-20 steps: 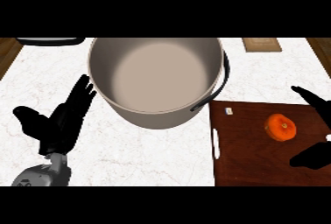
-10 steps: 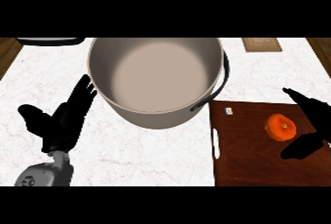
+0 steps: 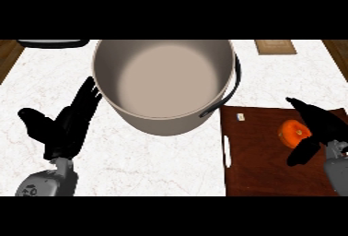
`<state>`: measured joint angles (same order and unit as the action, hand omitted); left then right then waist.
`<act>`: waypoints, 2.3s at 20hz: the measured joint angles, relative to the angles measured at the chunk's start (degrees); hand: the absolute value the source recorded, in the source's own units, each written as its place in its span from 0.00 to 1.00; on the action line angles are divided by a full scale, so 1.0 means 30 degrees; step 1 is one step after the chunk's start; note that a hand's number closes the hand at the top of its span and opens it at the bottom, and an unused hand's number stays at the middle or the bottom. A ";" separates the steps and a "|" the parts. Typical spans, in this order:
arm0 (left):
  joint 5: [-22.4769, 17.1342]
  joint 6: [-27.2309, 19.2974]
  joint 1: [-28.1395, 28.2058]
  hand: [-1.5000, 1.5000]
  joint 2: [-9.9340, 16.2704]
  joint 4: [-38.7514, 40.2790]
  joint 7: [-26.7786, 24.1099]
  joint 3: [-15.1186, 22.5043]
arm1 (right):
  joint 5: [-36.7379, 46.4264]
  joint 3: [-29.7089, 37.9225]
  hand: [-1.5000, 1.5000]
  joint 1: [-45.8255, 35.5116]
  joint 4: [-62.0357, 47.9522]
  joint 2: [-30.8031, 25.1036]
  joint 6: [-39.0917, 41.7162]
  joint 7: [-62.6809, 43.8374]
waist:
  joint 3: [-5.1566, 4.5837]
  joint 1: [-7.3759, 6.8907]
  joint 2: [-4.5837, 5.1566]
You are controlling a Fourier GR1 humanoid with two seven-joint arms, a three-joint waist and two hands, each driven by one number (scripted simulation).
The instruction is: Pick the squash from the tray and place it in the pot
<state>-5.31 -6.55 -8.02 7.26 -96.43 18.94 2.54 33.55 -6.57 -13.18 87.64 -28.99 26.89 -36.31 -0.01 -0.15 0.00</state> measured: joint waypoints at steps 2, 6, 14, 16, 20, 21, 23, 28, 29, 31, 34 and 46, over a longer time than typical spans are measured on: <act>0.0155 0.0008 0.0003 0.50 -0.0094 -0.0236 0.0203 -0.0012 | 0.0459 0.0135 0.00 -0.0082 -0.0434 0.0253 0.0199 0.0304 | 0.0003 0.0003 -0.0001; 0.0474 0.0068 0.0263 0.50 -0.0350 -0.0169 -0.0078 -0.0004 | 0.1276 0.0487 0.00 -0.0087 -0.1474 0.0545 0.0191 0.1168 | 0.0003 0.0009 -0.0001; 0.0398 0.0484 0.0181 0.50 -0.0509 0.0079 -0.0056 -0.0316 | 0.2035 0.0891 1.00 -0.0229 -0.2406 0.1214 -0.0813 0.4106 | 0.0007 0.0015 0.0004; 0.0341 0.0651 -0.0046 0.50 -0.0441 0.0268 -0.0015 -0.0519 | 0.2383 0.0904 1.00 -0.0456 -0.2424 0.1480 -0.0979 0.4365 | 0.0008 0.0018 0.0004; 0.0493 0.0630 0.0324 0.50 -0.0614 -0.0419 0.0178 -0.0530 | 0.3184 0.1173 1.00 -0.0474 -0.2950 0.1698 -0.1471 0.5493 | 0.0004 0.0009 -0.0002; 0.0568 0.0598 0.0113 0.50 -0.0648 -0.0174 0.0114 -0.0594 | 0.3152 0.1327 1.00 -0.0466 -0.2653 0.1715 -0.1330 0.5504 | 0.0008 0.0027 -0.0001; 0.0479 0.0661 0.0023 0.50 -0.0641 0.0020 0.0070 -0.0709 | 0.3616 0.0897 1.00 -0.0362 -0.1647 0.3199 -0.1754 0.3314 | -0.0011 0.0088 -0.0032; 0.0692 0.0597 0.0109 0.50 -0.0679 0.0095 0.0080 -0.0552 | 0.5681 -0.0566 1.00 -0.0091 -0.0563 0.7507 -0.4553 -0.3553 | -0.0071 0.0064 -0.0189; 0.0675 0.0668 0.0132 0.50 -0.0640 0.0157 0.0069 -0.0549 | 0.5982 -0.0995 1.00 -0.0100 -0.0316 0.7966 -0.5131 -0.4912 | -0.0077 0.0029 -0.0205; 0.0580 0.0812 0.0144 0.50 -0.0588 0.0143 0.0061 -0.0551 | 0.6845 -0.2166 1.00 -0.0117 0.0106 0.8585 -0.6195 -0.7133 | -0.0087 -0.0117 -0.0241; 0.0649 0.0694 -0.0067 0.50 -0.0671 0.0341 0.0090 -0.0554 | 0.8863 -0.3792 1.00 -0.0369 0.0854 0.9050 -0.7242 -0.9124 | -0.0108 -0.0040 -0.0293; 0.0576 0.0769 -0.0015 0.50 -0.0664 0.0290 0.0233 -0.0558 | 1.5620 -0.7823 1.00 -0.3346 0.5082 0.9374 -0.6878 -1.1552 | -0.0116 -0.0049 -0.0450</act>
<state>-3.58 -4.24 -8.07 5.27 -95.56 19.64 0.86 80.41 -30.04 -23.22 102.89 -0.86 6.25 -70.96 -0.36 -0.29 -1.35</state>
